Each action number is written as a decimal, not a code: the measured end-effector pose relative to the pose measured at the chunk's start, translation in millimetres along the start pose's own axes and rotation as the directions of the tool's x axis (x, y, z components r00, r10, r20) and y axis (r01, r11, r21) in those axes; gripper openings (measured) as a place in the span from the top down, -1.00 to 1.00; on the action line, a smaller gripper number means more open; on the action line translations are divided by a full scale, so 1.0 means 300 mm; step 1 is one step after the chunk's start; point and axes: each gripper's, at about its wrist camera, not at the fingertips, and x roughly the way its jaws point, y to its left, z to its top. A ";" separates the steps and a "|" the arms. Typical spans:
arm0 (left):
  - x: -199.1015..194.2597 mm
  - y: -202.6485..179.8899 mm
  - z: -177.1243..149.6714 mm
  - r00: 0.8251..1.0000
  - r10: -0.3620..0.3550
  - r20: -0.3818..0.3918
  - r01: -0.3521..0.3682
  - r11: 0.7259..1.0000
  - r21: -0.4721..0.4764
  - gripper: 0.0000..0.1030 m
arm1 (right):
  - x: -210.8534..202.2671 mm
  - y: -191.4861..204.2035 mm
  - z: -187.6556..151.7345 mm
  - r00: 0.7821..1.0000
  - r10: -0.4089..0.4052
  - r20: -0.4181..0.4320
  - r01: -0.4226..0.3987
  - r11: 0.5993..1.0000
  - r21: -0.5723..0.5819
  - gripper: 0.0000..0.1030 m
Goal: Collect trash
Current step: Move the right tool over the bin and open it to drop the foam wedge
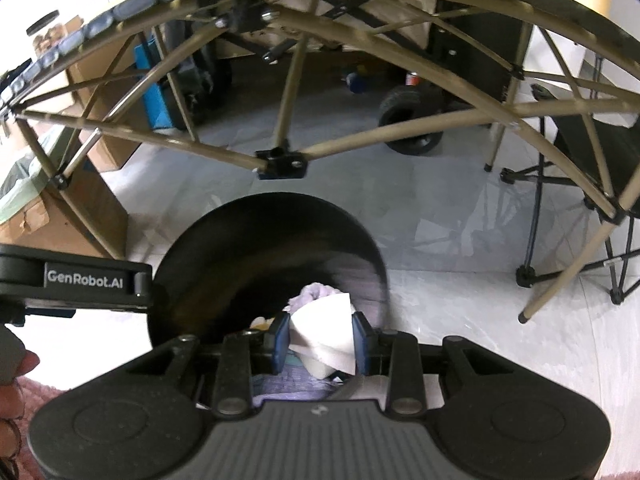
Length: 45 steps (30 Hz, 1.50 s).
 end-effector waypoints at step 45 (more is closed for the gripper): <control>0.018 0.248 -0.003 0.999 0.017 -0.039 -0.021 0.995 -0.097 -1.00 | 0.243 0.226 0.059 0.984 -0.034 -0.173 0.030 0.999 -0.029 -0.42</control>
